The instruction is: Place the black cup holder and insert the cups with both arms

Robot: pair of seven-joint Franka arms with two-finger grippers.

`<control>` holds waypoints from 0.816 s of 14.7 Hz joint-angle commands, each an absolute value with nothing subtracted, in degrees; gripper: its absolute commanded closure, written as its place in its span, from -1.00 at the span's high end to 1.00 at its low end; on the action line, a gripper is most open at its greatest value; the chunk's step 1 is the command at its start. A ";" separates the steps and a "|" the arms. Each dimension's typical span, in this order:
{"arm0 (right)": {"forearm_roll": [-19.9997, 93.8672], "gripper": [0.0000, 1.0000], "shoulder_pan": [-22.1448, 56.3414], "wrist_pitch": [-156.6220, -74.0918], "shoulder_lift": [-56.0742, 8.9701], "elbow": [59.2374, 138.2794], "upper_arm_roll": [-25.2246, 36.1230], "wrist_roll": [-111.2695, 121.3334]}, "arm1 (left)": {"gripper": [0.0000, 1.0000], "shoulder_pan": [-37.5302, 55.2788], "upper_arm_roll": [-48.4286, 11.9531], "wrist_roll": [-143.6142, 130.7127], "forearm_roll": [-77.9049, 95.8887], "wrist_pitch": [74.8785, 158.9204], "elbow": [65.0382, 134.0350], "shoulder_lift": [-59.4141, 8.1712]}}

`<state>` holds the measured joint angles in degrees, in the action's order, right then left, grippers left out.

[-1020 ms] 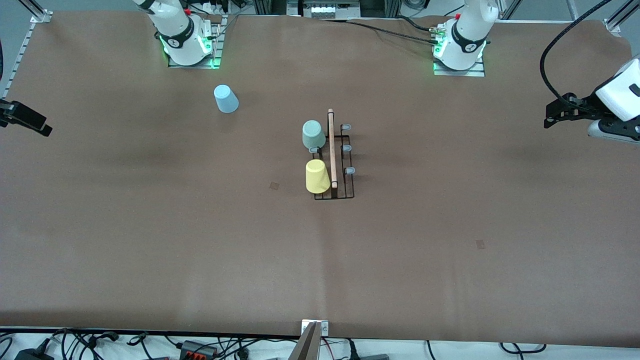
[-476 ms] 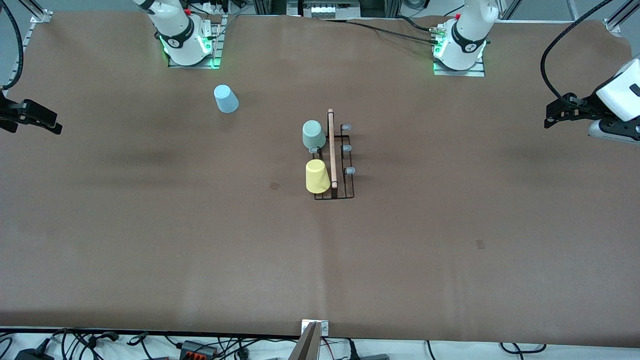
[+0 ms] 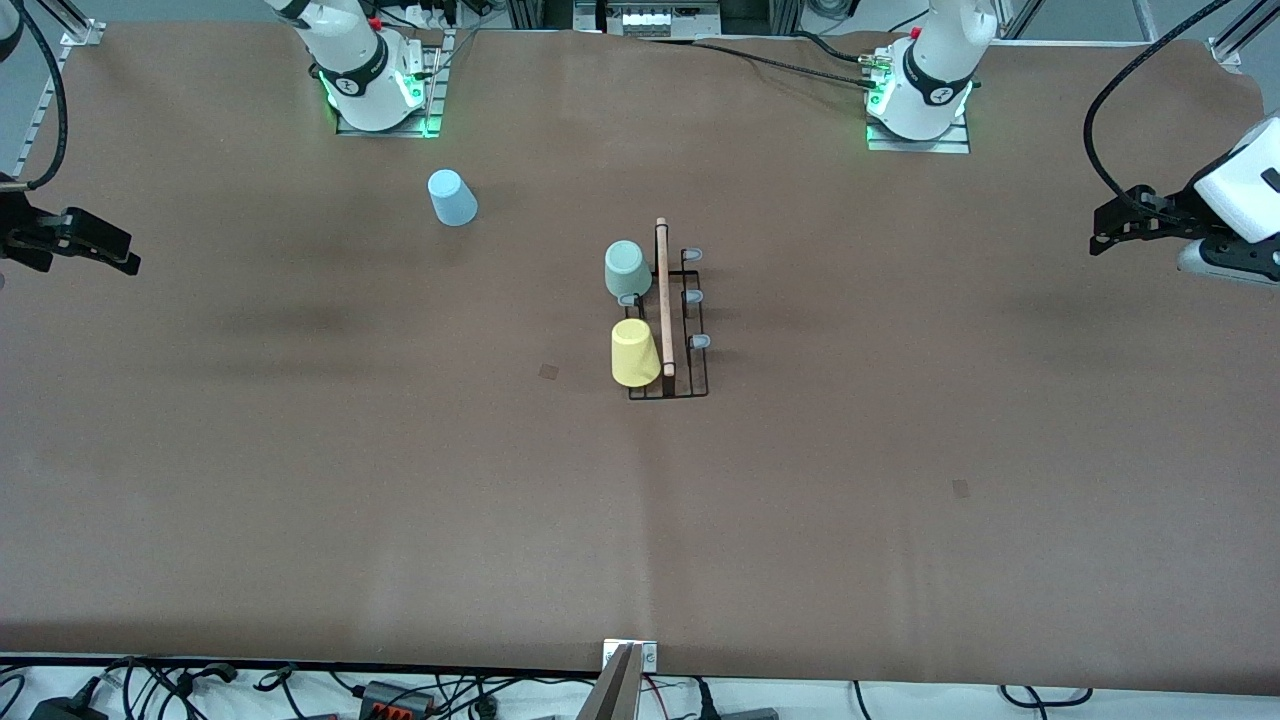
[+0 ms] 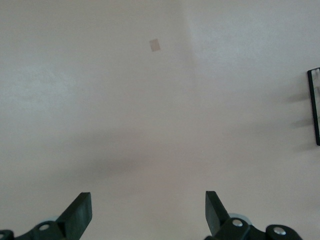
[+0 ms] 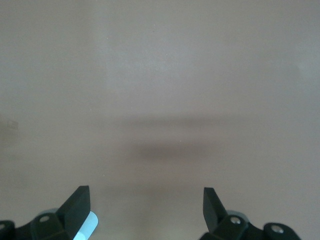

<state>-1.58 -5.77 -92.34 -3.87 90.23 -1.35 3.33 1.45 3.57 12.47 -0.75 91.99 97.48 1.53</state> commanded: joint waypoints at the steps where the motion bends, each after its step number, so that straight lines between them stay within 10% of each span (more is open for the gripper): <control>1: -1.23 1.00 -5.19 -91.84 -4.83 88.24 -1.23 2.64 | 1.00 1.41 3.87 12.83 0.97 90.18 95.80 0.70; 12: -1.14 1.00 -4.75 -91.05 -4.57 87.71 -1.14 0.88 | 1.00 1.05 3.87 13.18 0.88 90.09 95.80 0.70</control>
